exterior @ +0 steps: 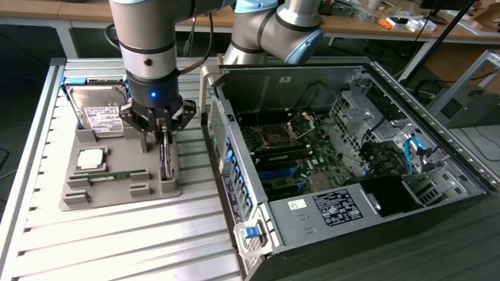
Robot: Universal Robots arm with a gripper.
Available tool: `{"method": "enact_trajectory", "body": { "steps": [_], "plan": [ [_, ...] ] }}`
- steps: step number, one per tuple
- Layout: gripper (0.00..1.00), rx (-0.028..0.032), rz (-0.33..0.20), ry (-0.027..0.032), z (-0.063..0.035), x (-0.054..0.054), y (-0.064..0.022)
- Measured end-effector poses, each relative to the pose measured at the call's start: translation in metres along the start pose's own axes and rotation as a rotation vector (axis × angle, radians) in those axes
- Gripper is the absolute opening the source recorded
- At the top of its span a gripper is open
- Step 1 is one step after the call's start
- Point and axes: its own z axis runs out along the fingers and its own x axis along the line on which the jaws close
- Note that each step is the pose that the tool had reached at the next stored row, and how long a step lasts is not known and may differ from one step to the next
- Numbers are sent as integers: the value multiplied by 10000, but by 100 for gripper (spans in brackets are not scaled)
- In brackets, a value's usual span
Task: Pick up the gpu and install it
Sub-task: 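Pick up the gpu and move the gpu toward the slot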
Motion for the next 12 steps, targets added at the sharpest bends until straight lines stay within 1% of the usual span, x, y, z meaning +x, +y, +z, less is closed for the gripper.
{"method": "enact_trajectory", "body": {
  "steps": [12],
  "plan": [
    [28, 1, 0, 1, -52, -1, 1]
  ]
}}
